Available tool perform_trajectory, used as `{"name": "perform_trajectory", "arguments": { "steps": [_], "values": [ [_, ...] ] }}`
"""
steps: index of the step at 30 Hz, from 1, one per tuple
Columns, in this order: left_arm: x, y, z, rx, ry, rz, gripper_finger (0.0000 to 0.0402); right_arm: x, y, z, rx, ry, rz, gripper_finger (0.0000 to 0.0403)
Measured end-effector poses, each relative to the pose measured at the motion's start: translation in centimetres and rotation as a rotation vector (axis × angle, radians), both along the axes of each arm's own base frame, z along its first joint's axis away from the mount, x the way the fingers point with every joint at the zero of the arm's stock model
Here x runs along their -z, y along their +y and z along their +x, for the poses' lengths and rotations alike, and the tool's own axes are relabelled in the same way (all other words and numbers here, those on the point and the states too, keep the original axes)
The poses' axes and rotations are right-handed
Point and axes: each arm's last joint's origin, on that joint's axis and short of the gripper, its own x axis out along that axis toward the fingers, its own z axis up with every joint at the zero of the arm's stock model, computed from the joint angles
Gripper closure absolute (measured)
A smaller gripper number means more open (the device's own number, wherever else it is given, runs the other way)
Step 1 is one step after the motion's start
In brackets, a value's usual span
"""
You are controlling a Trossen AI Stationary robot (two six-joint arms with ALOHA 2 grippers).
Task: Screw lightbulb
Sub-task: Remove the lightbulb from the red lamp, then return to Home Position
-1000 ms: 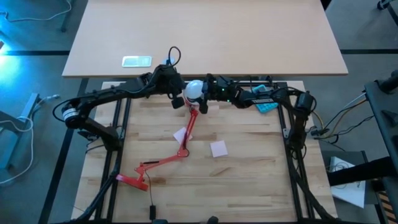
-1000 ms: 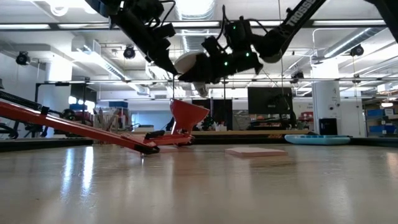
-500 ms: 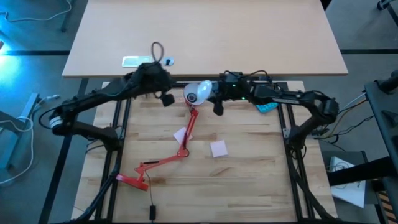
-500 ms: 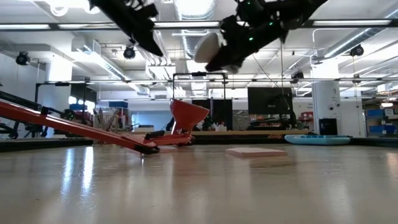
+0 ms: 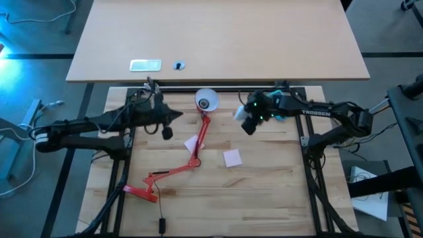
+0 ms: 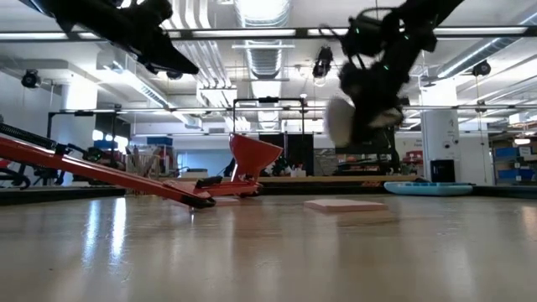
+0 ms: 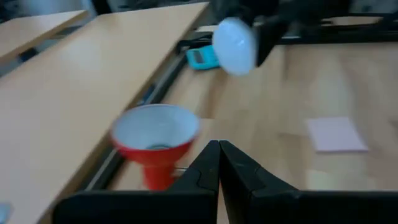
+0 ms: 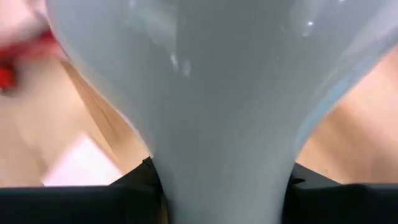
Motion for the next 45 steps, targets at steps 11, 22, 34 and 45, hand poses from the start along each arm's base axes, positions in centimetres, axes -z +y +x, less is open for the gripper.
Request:
{"name": "perform_trajectory", "arguments": {
  "steps": [11, 22, 34, 45],
  "values": [
    [-1.2, -2.6, 0.0, 0.147, -0.033, 0.061, 0.0401, 4.7, 4.0, -4.8, 0.182, 0.530, 0.260, 0.0259],
    [-1.4, -2.1, 0.9, 0.063, -0.031, 0.155, 0.0401, 4.7, 6.3, -6.3, 0.197, 0.747, 0.287, 0.0163],
    [-1.4, -2.1, 0.9, 0.059, -0.030, 0.145, 0.0401, 4.2, 6.4, -7.0, 0.168, 0.836, 0.288, 0.0098],
    [-3.1, -2.2, 0.6, 0.054, -0.060, 0.133, 0.0402, -4.9, 5.6, -3.9, 0.071, 0.593, 0.110, 0.0097]
  ]
}}
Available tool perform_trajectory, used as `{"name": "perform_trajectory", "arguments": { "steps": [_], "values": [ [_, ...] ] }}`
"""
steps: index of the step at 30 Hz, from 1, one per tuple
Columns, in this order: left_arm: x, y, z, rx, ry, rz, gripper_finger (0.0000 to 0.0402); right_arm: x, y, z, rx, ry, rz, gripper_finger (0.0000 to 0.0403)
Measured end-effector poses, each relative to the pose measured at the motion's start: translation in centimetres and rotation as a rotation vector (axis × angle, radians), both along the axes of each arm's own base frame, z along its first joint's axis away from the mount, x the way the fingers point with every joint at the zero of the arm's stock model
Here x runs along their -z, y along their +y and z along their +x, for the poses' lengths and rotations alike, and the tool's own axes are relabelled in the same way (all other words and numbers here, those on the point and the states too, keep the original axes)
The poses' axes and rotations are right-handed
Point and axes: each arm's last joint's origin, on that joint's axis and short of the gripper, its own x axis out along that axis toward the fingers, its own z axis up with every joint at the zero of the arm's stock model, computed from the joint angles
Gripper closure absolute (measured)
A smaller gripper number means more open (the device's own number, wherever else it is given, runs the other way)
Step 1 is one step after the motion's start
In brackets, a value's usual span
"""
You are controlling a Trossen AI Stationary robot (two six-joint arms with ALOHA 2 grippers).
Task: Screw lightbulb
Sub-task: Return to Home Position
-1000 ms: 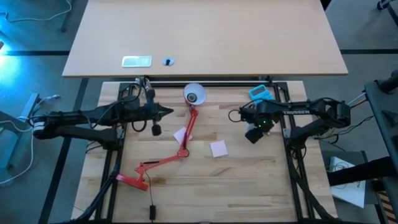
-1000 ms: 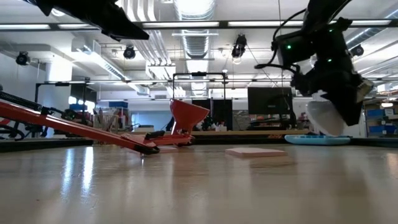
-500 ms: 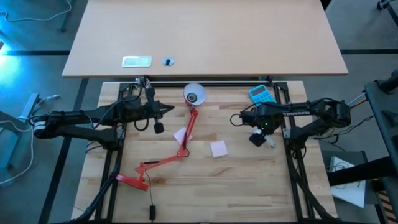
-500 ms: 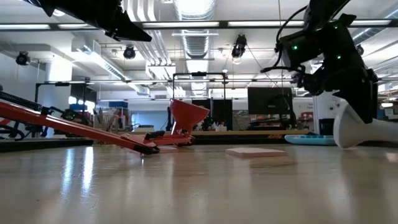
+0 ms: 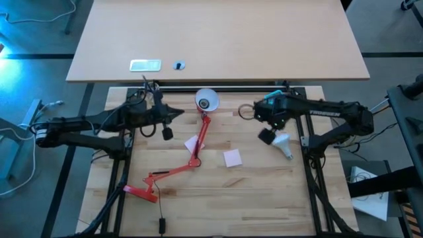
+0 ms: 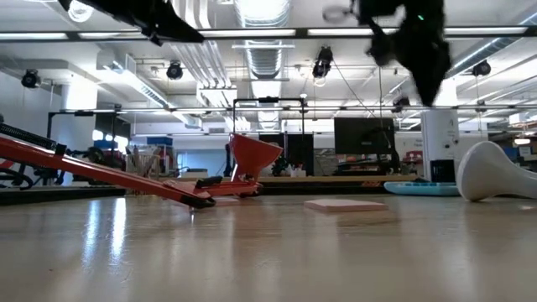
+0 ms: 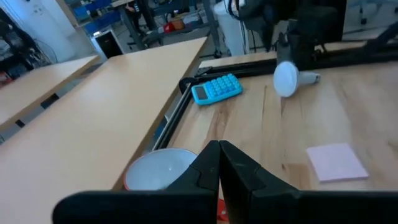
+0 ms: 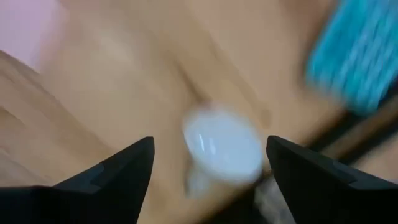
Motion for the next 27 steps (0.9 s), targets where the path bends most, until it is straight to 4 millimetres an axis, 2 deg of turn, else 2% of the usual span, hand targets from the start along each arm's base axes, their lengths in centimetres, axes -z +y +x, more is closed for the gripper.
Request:
{"name": "perform_trajectory", "arguments": {
  "steps": [4, 8, 12, 15, 18, 24, 27],
  "values": [
    [-1.3, -0.1, -0.3, -0.017, -0.005, -0.066, 0.0401, -3.3, 0.2, 3.1, -0.217, -0.321, -0.191, 0.0102],
    [-1.6, -0.6, -1.2, 0.021, 0.030, -0.142, 0.0401, -5.4, 1.7, 5.7, -0.452, -0.661, -0.354, 0.0118],
    [-0.9, -1.6, -2.8, 0.122, 0.031, -0.236, 0.0401, -5.0, 3.9, 6.1, -0.624, -0.829, -0.437, 0.0138],
    [0.1, -2.3, -4.1, 0.188, -0.028, -0.270, 0.0401, -3.9, 5.3, 4.5, -0.680, -0.939, -0.464, 0.0159],
    [1.8, -2.7, -5.1, 0.218, -0.094, -0.276, 0.0401, -2.8, 5.9, 1.7, -0.688, -1.051, -0.485, 0.0187],
    [5.5, -2.8, -6.8, 0.235, -0.197, -0.244, 0.0401, -2.4, 5.3, -6.0, -0.594, -1.304, -0.552, 0.0256],
    [5.9, -2.9, -8.1, 0.242, -0.263, -0.204, 0.0401, -1.9, 4.9, -9.9, -0.512, -1.462, -0.595, 0.0290]
  ]
}}
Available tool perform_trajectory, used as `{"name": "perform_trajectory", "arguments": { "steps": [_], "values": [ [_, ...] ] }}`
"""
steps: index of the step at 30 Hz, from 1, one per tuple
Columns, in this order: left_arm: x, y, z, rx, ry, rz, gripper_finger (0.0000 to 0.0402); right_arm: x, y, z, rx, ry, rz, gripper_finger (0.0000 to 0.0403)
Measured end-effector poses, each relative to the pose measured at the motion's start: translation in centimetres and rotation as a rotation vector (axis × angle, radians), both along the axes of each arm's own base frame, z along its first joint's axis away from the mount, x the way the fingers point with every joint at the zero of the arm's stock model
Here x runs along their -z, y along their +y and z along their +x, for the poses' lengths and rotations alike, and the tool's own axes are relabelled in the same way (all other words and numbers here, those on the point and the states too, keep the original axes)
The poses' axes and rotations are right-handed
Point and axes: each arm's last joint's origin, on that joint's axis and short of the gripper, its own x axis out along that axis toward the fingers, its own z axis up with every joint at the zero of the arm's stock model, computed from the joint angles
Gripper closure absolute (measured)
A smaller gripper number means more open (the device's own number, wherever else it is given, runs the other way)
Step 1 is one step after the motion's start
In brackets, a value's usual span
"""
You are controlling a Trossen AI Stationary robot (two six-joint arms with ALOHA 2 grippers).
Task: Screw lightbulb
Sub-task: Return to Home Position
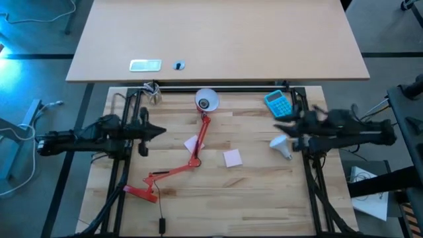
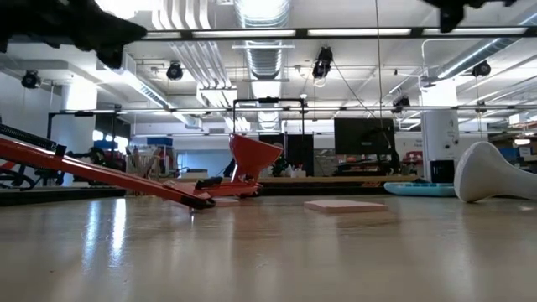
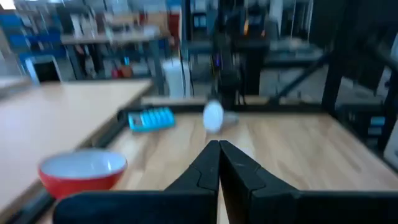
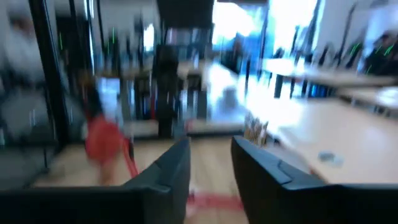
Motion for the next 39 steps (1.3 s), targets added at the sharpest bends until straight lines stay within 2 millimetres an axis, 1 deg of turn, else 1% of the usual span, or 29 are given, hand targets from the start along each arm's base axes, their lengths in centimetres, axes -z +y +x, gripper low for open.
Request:
{"name": "perform_trajectory", "arguments": {
  "steps": [3, 5, 6, 7, 8, 9, 10, 12, 13, 14, 16, 17, 18, 20, 22, 26, 31, 35, 36, 39],
  "values": [
    [-0.1, -0.1, -1.6, -0.004, -0.099, -0.004, 0.0401, 1.1, -0.3, -3.7, 0.006, -0.185, 0.025, 0.0320],
    [0.0, -0.2, -2.6, -0.002, -0.177, -0.036, 0.0401, 2.5, -0.4, -5.5, 0.000, -0.273, 0.039, 0.0337],
    [0.3, -0.2, -3.0, 0.000, -0.202, -0.056, 0.0401, 3.1, -0.4, -5.4, -0.005, -0.276, 0.045, 0.0346],
    [0.8, -0.3, -3.3, 0.002, -0.226, -0.077, 0.0401, 3.2, -0.4, -5.2, -0.005, -0.289, 0.050, 0.0353],
    [1.2, -0.3, -3.5, 0.006, -0.251, -0.096, 0.0401, 3.7, -0.4, -4.9, -0.016, -0.243, 0.044, 0.0360],
    [1.9, -0.3, -3.2, 0.009, -0.257, -0.121, 0.0401, 4.2, -0.2, -4.4, -0.048, -0.203, 0.035, 0.0367],
    [2.2, -0.2, -3.0, 0.011, -0.277, -0.146, 0.0401, 4.3, -0.1, -3.8, -0.079, -0.194, 0.024, 0.0373],
    [3.4, -0.2, -2.4, 0.016, -0.255, -0.184, 0.0401, 4.8, 0.1, -2.4, -0.105, -0.193, 0.038, 0.0383],
    [3.6, -0.2, -2.2, 0.020, -0.268, -0.198, 0.0401, 5.7, 0.2, -1.9, -0.120, -0.161, 0.057, 0.0388],
    [4.0, -0.2, -1.8, 0.023, -0.282, -0.215, 0.0401, 6.3, 0.3, -1.6, -0.153, -0.150, 0.071, 0.0392],
    [5.7, -0.1, -1.2, 0.023, -0.270, -0.246, 0.0402, 6.6, 0.5, -1.3, -0.231, -0.197, 0.083, 0.0398],
    [6.6, -0.1, -1.1, 0.026, -0.255, -0.253, 0.0401, 7.0, 0.6, -1.3, -0.242, -0.193, 0.094, 0.0400],
    [6.9, -0.1, -1.0, 0.025, -0.263, -0.257, 0.0402, 7.5, 0.6, -1.4, -0.255, -0.191, 0.107, 0.0401],
    [6.9, 0.0, -1.0, 0.000, -0.258, -0.281, 0.0402, 8.3, 0.6, -1.4, -0.255, -0.193, 0.124, 0.0401],
    [7.5, -0.1, -1.0, -0.003, -0.213, -0.296, 0.0401, 9.8, 0.6, -1.3, -0.252, -0.159, 0.125, 0.0400],
    [7.7, -0.3, -1.0, 0.038, -0.191, -0.312, 0.0401, 12.7, 0.6, -1.1, -0.236, -0.117, 0.109, 0.0402],
    [8.0, -0.6, -0.9, 0.062, -0.147, -0.322, 0.0402, 13.6, 0.5, -1.1, -0.207, -0.024, 0.133, 0.0402],
    [8.5, -0.6, -0.8, 0.055, -0.099, -0.324, 0.0402, 13.6, 0.5, -1.1, -0.195, -0.015, 0.076, 0.0401],
    [8.8, -0.6, -0.8, 0.050, -0.070, -0.326, 0.0402, 13.9, 0.4, -1.1, -0.173, 0.016, 0.065, 0.0400],
    [9.0, -0.6, -0.7, 0.042, -0.035, -0.326, 0.0402, 14.0, 0.2, -0.9, -0.096, 0.039, -0.010, 0.0401]
  ]
}}
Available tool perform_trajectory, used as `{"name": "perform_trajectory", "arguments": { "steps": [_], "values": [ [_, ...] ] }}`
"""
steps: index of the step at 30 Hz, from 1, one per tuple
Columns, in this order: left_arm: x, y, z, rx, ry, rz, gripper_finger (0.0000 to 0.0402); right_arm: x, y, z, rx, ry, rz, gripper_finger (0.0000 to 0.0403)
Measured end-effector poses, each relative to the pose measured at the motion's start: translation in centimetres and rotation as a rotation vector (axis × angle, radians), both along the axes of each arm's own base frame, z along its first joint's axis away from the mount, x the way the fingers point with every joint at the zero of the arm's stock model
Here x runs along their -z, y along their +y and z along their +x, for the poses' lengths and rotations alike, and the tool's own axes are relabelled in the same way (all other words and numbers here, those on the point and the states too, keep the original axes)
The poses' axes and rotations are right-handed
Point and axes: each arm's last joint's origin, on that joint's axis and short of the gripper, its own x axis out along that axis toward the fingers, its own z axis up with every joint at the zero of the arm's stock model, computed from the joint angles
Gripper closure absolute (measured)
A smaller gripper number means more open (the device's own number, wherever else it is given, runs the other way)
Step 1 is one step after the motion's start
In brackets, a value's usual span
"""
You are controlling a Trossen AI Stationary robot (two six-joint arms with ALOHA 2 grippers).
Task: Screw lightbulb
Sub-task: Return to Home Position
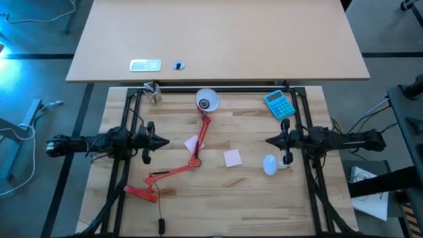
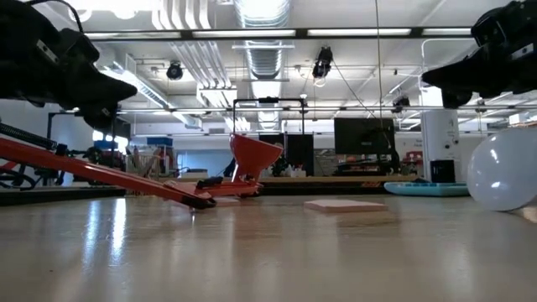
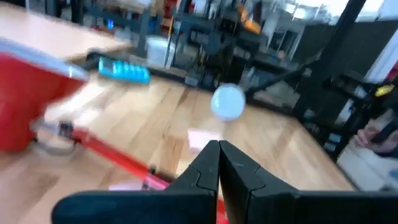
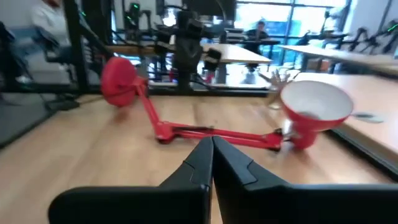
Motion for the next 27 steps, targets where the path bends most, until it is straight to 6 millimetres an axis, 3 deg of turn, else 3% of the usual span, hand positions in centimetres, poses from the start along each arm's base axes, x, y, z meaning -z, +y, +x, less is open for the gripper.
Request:
{"name": "perform_trajectory", "arguments": {
  "steps": [27],
  "values": [
    [2.2, 0.0, 1.3, 0.000, 0.258, -0.006, 0.0402, 0.1, 0.0, 0.0, 0.002, 0.020, -0.013, 0.0394]
  ]
}}
